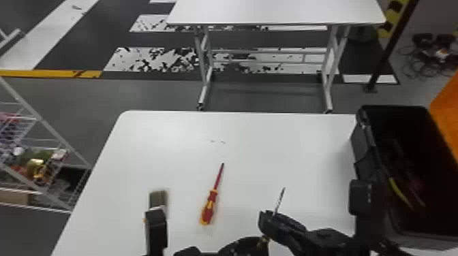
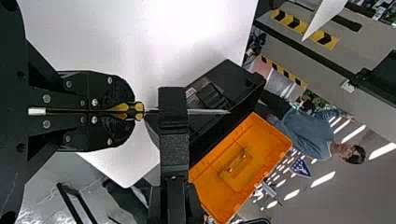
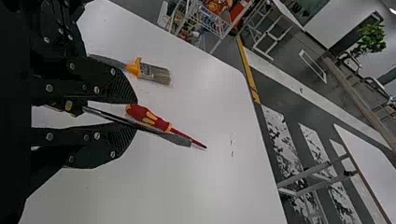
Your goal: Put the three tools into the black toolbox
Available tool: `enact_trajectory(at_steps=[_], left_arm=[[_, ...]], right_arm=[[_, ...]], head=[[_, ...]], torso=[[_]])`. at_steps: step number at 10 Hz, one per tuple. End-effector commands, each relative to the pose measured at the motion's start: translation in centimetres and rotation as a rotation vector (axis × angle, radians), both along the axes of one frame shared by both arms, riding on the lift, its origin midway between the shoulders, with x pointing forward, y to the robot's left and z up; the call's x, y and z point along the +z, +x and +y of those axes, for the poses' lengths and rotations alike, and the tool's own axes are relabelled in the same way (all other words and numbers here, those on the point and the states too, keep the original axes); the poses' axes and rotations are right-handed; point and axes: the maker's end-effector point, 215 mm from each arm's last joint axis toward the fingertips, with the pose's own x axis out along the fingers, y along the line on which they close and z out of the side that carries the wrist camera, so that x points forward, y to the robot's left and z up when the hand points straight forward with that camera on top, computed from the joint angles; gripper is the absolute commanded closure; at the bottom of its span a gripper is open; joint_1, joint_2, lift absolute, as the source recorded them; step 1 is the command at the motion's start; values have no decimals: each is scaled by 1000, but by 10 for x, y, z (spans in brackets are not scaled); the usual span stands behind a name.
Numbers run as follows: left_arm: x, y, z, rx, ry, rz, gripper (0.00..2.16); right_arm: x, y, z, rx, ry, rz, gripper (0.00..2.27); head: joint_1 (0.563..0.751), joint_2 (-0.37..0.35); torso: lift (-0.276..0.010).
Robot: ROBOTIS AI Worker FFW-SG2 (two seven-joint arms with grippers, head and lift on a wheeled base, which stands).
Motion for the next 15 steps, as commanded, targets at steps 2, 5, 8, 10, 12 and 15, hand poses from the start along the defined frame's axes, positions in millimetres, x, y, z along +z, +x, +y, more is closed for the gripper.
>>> enact_trajectory(at_steps=[2,5,8,10,12,15], left_arm=[[0,0,0,0,1,-5,1882],[2,1,0,-10,-8,-9,404],[1,7,16,30,27,-16,29],[1,9,34,60,43,-20,29],[-6,5,47,78,59,-5,29],[-9,0,56,90,69,7,29]], right_arm=[[1,0,0,-2,-3,-5,2240],[2,0,-2,-7,-7,-6,2240],[14,15,-28,-52,-164,-91,2240],[45,27,-73,-110,-289,-187,2240],[78,40,-126,-206,-404,-268,2240],[120,67,-201,-314,-568,-416,2240]], head=[[695,97],[695,95],[695,85],[695,45],[695,-12],[695,-142]], torso=[[-51],[-51],[-51],[-51],[-51],[-51]])
